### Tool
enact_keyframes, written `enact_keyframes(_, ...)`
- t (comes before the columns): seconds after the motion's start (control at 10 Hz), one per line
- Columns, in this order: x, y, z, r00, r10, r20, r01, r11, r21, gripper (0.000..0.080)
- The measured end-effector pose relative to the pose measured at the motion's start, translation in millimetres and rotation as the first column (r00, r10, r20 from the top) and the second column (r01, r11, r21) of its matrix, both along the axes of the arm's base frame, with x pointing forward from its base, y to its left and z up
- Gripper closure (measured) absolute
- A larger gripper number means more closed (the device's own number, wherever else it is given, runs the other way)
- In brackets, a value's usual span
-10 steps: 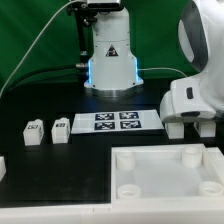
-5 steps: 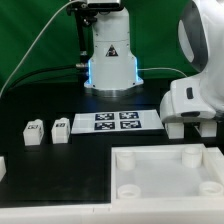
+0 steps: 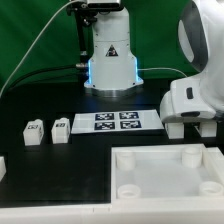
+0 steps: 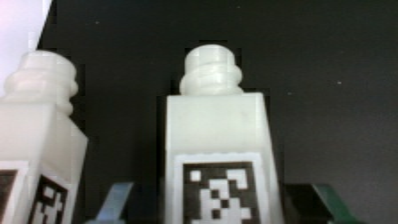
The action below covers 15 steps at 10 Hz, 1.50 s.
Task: Assemble one leg
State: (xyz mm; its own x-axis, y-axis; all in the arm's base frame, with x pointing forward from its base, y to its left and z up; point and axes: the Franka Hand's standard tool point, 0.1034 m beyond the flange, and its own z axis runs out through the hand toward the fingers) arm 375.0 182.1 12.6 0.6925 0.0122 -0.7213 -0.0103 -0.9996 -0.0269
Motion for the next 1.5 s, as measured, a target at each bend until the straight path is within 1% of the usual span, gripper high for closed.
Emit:
enact_keyframes(0.1, 14.3, -6.7, 14.1, 0.999, 0.025, 0.043, -0.025, 1.0, 0.008, 0.0509)
enact_keyframes(0.2, 30.3, -13.0, 34.9, 0.993, 0.055, 0.101, -0.057, 0.998, 0.016, 0.0509)
enact_keyframes(0.3, 45.6, -22.1, 58.0, 0.986, 0.079, 0.146, -0.087, 0.995, 0.047, 0.0509)
enact_keyframes(0.4, 62.8, -32.7, 80.4, 0.976, 0.079, 0.205, -0.094, 0.994, 0.062, 0.0509)
enact_keyframes(0.5, 80.4, -42.4, 101.7, 0.951, 0.073, 0.299, -0.098, 0.993, 0.069, 0.0509)
enact_keyframes(0.6, 94.1, -51.1, 120.6, 0.91, 0.06, 0.41, -0.098, 0.993, 0.071, 0.0509)
enact_keyframes(0.7, 99.3, -55.7, 134.5, 0.852, 0.045, 0.521, -0.091, 0.994, 0.063, 0.0509)
enact_keyframes(0.8, 95.3, -54.2, 127.3, 0.79, 0.041, 0.612, -0.097, 0.994, 0.059, 0.0509)
enact_keyframes(0.9, 95.3, -54.3, 123.6, 0.747, 0.035, 0.664, -0.098, 0.994, 0.057, 0.0509)
enact_keyframes(1.0, 108.7, -57.4, 122.4, 0.638, 0.027, 0.769, -0.115, 0.992, 0.061, 0.0509)
enact_keyframes(1.1, 121.3, -69.0, 116.1, 0.55, 0.03, 0.834, -0.139, 0.989, 0.056, 0.0509)
enact_keyframes(1.2, 143.6, -88.1, 130.0, 0.511, 0.055, 0.858, -0.173, 0.984, 0.039, 0.0509)
enact_keyframes(1.3, 177.3, -102.3, 156.6, 0.426, 0.058, 0.903, -0.181, 0.983, 0.022, 0.0508)
enact_keyframes(1.4, 202.2, -106.5, 168.6, 0.305, 0.036, 0.952, -0.158, 0.987, 0.013, 0.0508)
enact_keyframes(1.5, 210.1, -109.4, 168.1, 0.274, 0.024, 0.962, -0.143, 0.99, 0.016, 0.0508)
